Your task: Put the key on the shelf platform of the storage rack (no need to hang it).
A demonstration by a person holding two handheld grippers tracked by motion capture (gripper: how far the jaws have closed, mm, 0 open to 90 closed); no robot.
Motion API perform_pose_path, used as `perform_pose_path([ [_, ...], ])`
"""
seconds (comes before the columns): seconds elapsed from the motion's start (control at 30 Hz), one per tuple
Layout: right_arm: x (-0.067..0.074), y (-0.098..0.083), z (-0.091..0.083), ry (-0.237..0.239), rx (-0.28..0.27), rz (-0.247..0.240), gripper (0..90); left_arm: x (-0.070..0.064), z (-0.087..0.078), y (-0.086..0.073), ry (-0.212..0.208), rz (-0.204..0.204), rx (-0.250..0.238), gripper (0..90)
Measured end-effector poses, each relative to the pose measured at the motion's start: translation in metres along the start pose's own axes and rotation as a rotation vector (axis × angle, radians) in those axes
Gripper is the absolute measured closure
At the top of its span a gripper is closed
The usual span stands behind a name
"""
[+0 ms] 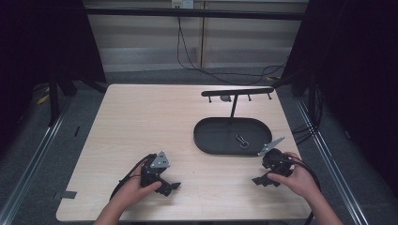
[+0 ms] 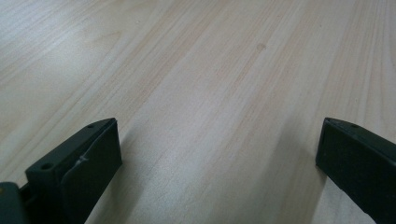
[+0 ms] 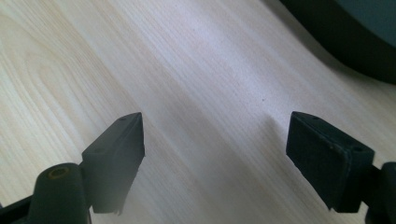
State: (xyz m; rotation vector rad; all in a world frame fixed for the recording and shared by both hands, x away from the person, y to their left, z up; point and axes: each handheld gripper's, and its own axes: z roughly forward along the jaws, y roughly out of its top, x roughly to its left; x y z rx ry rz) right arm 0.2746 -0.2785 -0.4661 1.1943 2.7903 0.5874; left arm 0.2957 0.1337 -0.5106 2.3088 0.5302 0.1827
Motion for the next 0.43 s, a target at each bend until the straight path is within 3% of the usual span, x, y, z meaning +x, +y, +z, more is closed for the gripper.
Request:
perform_pose_path([
  [0.43,-0.005,-0.014,0.009,-0.023,-0.007,0.006,18.8,0.0,0.0,0.0,0.0,0.0,0.0,0.0],
])
